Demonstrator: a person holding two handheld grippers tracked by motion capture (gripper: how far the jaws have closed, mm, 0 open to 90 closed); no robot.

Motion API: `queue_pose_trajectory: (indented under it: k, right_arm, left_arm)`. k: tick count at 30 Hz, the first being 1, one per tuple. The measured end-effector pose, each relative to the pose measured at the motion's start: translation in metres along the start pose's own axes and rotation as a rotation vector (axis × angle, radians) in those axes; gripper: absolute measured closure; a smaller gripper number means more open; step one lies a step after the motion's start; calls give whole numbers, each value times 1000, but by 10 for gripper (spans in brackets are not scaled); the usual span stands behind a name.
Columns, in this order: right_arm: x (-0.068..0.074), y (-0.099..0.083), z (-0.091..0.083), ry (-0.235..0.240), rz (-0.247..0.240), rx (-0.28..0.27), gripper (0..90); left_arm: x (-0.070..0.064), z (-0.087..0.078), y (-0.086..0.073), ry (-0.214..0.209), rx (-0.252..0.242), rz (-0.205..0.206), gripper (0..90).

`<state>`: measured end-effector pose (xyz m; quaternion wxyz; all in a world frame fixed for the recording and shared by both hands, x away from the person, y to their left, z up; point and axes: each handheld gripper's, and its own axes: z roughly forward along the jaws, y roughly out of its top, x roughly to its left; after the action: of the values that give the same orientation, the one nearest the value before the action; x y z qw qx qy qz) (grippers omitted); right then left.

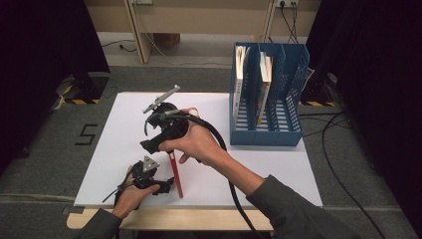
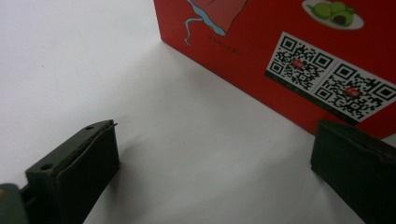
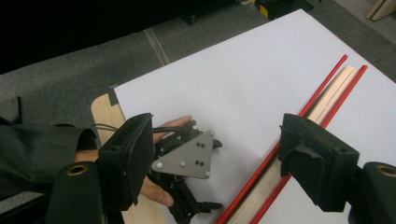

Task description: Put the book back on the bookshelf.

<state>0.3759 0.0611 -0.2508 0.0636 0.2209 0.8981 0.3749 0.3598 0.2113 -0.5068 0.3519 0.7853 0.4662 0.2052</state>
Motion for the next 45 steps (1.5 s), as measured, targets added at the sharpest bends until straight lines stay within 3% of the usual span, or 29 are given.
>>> queue_pose_trajectory:
  k: [2,5,6,9,18,23,26,33,38,41,45]
  right_arm:
    - [0,1,-3,1,-4,-19,275]
    - [-12,2,-14,-23,42,-73,249]
    - [-22,0,-15,-38,68,-73,238]
    - [-42,-15,-7,13,162,-15,232]
    - [-38,-22,4,43,136,46,270]
    - [-36,-20,10,-4,78,99,380]
    - [-38,-23,13,-15,37,137,431]
    - [-42,-28,4,-103,-90,180,537]
    - [-57,-36,-5,-123,-93,186,610]
    - [-69,-43,-10,-115,-50,173,637]
    - [-80,-52,-18,-70,10,146,666]
  left_arm:
    - [0,0,0,-1,-1,0,1]
    - [0,0,0,0,-1,1,1]
    - [0,0,0,1,-2,1,1]
    - [0,0,0,-1,0,1,0]
    - [-3,-2,0,7,-6,15,17]
    - [-6,-4,0,1,-16,31,89]
    - [-5,-4,0,-3,-14,28,82]
    - [-9,1,1,-7,-27,25,60]
    - [-13,0,4,-42,-27,43,150]
    - [-11,-2,5,-57,-25,46,146]
    - [3,-4,4,-51,-29,12,147]
